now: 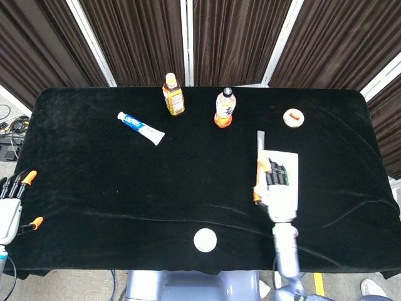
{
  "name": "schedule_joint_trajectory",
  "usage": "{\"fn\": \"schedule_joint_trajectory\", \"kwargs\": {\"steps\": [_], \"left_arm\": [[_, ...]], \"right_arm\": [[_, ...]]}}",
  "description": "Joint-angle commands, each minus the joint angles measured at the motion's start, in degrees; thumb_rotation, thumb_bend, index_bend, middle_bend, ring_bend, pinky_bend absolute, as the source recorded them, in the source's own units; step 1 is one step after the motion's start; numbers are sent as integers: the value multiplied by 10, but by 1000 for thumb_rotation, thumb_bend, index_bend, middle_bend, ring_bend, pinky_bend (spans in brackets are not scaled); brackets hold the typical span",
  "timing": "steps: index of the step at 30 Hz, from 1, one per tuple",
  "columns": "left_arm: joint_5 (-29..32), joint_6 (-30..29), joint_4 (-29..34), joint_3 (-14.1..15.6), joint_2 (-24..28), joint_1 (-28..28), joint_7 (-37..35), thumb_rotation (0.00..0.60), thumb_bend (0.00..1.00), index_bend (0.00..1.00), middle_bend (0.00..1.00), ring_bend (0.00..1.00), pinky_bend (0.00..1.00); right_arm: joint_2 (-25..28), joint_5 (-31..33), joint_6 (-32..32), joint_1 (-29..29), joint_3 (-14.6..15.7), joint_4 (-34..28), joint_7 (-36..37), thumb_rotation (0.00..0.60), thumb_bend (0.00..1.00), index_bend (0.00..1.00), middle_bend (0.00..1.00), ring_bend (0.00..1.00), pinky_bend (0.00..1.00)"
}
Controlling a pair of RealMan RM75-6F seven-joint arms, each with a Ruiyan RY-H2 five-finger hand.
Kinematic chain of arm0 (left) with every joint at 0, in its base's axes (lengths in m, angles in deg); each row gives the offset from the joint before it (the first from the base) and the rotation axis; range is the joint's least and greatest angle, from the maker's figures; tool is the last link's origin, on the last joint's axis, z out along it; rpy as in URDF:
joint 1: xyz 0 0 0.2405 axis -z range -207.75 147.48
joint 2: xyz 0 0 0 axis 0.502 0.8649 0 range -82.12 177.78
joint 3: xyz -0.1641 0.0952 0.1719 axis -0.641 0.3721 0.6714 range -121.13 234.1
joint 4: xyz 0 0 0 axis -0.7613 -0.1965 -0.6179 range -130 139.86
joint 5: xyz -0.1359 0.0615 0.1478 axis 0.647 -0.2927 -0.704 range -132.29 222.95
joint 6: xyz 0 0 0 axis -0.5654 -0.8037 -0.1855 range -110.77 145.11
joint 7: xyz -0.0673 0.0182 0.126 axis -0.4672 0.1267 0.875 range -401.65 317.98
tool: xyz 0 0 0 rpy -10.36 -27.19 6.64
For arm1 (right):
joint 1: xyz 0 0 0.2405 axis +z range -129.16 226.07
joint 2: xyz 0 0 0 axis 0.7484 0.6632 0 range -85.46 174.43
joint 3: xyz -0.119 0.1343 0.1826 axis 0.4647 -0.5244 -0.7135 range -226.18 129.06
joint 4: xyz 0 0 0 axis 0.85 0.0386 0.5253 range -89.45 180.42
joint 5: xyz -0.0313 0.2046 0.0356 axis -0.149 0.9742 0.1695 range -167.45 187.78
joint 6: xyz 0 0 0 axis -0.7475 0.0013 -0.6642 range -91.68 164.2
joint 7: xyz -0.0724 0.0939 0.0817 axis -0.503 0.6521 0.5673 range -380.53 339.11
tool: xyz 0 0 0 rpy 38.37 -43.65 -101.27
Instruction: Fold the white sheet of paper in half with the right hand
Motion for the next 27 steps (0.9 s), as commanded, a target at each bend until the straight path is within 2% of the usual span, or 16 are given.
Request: {"fn": "schedule_joint_trajectory", "kwargs": {"steps": [1, 6, 10, 15, 19, 22, 25, 27], "left_arm": [[-4, -3, 1, 1, -1, -1, 1, 600, 181, 0, 0, 0, 0], [-12, -8, 2, 4, -3, -2, 4, 600, 182, 0, 0, 0, 0], [-29, -18, -3, 4, -7, -2, -7, 600, 182, 0, 0, 0, 0], [-45, -19, -16, 8, -12, 0, -17, 600, 177, 0, 0, 0, 0], [-60, -24, -24, 11, -16, 0, -19, 600, 165, 0, 0, 0, 0], [-69, -30, -30, 12, -19, -1, -21, 600, 144, 0, 0, 0, 0], [-76, -34, -35, 15, -21, -3, -20, 600, 108, 0, 0, 0, 0], [-81, -35, -38, 18, -22, -3, -17, 600, 86, 0, 0, 0, 0]], "right_arm": [[19, 12, -10, -18, -2, -10, 8, 600, 362, 0, 0, 0, 0], [55, 26, -10, -38, -4, -19, 33, 600, 353, 0, 0, 0, 0], [104, 4, -25, -52, 8, -52, 38, 600, 329, 0, 0, 0, 0], [205, -31, 0, -68, 57, -141, 18, 600, 207, 0, 0, 0, 0], [282, -84, 11, -74, 105, -172, -9, 600, 150, 0, 0, 0, 0], [308, -115, 1, -83, 127, -172, -12, 600, 135, 0, 0, 0, 0], [315, -132, -16, -92, 137, -161, -8, 600, 98, 0, 0, 0, 0], [322, -142, -31, -102, 140, -150, -32, 600, 69, 0, 0, 0, 0]]}}
